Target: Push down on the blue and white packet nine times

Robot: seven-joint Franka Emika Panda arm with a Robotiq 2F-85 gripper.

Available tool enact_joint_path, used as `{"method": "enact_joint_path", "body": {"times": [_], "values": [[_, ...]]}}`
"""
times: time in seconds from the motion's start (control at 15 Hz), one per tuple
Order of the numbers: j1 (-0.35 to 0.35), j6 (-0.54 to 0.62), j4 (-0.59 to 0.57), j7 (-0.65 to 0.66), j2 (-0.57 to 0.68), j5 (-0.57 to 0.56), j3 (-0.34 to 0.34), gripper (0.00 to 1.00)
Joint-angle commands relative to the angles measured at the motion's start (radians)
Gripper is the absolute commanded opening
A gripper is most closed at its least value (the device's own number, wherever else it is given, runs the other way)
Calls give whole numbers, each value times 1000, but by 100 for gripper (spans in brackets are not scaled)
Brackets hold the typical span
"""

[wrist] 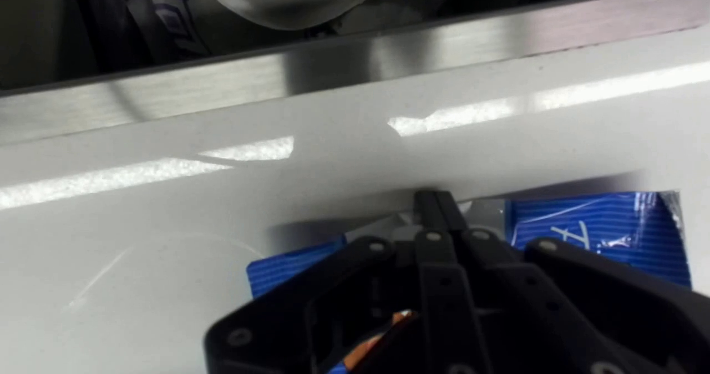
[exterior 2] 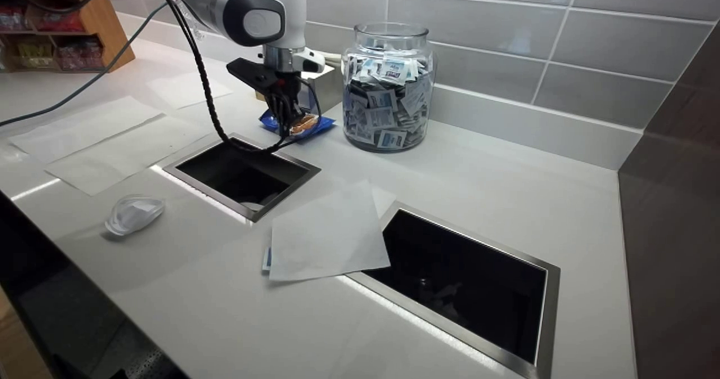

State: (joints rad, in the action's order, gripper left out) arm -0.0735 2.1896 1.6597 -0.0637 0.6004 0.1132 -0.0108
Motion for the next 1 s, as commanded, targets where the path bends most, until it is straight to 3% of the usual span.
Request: {"method": "enact_joint_path", "body": {"times": [0.0,0.53,0.93], "values": [[-9,-11,-45,-33,42,-5,11,0],[27,7,7,-14,-50,-40,7,0],[13,17,-29,-59,-42,-31,20,0]]}}
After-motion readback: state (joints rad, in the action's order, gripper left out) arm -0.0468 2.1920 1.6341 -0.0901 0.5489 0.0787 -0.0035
